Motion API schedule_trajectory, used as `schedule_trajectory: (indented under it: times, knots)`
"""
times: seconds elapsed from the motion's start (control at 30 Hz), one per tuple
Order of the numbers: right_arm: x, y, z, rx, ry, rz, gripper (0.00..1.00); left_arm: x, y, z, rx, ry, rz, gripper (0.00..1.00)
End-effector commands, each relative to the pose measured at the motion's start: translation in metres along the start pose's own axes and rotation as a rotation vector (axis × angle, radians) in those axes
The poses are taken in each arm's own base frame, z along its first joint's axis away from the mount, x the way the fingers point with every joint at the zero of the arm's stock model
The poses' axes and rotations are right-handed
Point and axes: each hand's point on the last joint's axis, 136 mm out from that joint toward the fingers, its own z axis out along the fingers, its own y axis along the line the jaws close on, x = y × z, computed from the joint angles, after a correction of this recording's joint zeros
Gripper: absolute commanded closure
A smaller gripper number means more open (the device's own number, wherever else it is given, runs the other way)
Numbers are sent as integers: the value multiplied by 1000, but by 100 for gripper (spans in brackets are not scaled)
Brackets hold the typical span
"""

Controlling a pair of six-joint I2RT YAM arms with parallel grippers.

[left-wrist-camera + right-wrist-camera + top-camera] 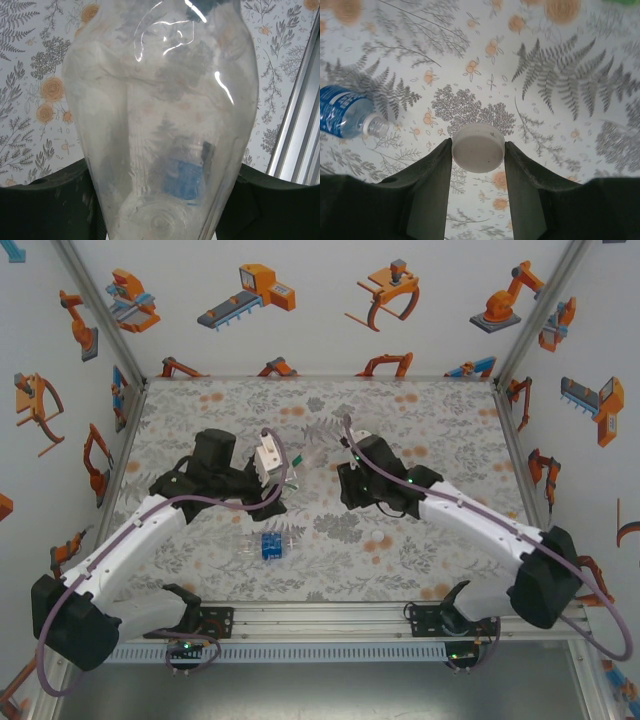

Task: Screw on the bottle caps

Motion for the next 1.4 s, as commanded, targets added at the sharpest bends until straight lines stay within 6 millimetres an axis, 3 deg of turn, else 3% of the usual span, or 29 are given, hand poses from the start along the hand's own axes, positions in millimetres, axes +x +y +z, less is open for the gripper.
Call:
schedule_trajectory:
  times: [0.0,0.1,0.3,0.43,0.7,0.87,1.37]
  knots:
    - [-18,17,-25,-97,-133,-201,87,-3,-11,-4,22,-17,76,100]
    - [-29,41,-57,-225,-264,-341,89,-2,-21,-5,37,-27,139,100]
    - [-42,66,-119,-346,-388,-540,87,2,-38,-7,30,-52,281,100]
    - [-39,85,-153,-444,-450,-682,87,10,-52,-10,45,-64,419,100]
    - [-33,117,-207,-642,-606,-878,90,11,-66,-14,100,-91,485,100]
    - [-34,131,-217,-727,-653,-907,91,10,-72,-14,146,-102,480,100]
    - [-43,147,-203,-739,-633,-932,92,7,-70,-15,159,-69,421,100]
